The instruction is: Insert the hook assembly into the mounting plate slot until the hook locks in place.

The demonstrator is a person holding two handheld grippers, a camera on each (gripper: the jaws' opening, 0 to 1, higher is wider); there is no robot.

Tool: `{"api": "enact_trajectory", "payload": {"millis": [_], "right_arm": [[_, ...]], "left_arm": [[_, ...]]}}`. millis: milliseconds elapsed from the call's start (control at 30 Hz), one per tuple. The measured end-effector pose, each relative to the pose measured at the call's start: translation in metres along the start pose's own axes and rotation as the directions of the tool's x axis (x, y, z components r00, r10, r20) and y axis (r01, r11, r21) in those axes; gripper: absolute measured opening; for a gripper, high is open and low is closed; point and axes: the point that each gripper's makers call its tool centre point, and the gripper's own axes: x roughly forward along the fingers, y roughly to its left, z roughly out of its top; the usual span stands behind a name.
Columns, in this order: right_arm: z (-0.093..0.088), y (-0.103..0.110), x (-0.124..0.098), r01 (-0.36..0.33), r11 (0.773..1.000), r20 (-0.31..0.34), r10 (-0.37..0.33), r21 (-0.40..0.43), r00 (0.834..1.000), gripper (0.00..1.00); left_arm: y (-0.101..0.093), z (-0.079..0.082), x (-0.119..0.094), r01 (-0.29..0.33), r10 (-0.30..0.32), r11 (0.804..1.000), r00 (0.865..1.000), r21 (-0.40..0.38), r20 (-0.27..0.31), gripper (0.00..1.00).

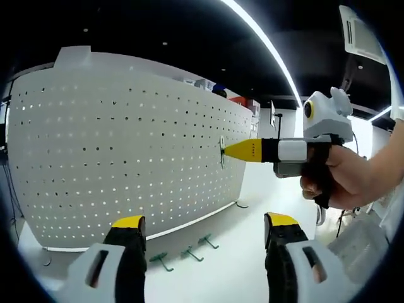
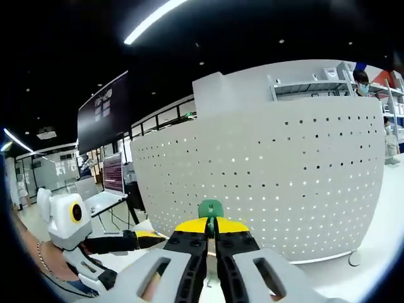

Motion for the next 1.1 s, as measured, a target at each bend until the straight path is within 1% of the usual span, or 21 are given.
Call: {"api": "enact_trajectory", "payload": {"millis": [133, 333, 567, 800, 1100], "right_arm": [[0.011, -0.002, 0.008, 0.008, 1.0, 0.02, -0.008, -0.002, 1.0, 0.0], [0.027, -0.005, 0.02, 0.022, 1.0, 0.052, -0.022, -0.005, 0.998, 0.0], [0.045, -0.009, 0.035, 0.038, 0.999, 0.086, -0.038, -0.001, 0.996, 0.0], [0.055, -0.014, 0.049, 0.062, 0.998, 0.106, -0.061, -0.01, 0.992, 0.0], [0.068, -0.014, 0.064, 0.081, 0.997, 0.137, -0.078, -0.015, 0.987, 0.0]], "left_arm": [[0.001, -0.005, -0.003, -0.003, 0.003, 1.0, 1.0, 0.007, -0.008, 0.79], [0.005, -0.008, -0.009, -0.011, 0.011, 1.0, 1.0, -0.014, -0.001, 0.79], [0.009, -0.011, -0.016, -0.023, 0.023, 1.0, 1.0, -0.017, 0.0, 0.79], [0.007, -0.015, -0.021, -0.02, 0.02, 1.0, 1.0, -0.023, 0.0, 0.78], [0.006, -0.021, -0.025, -0.017, 0.017, 0.999, 1.0, -0.029, -0.002, 0.78]]}}
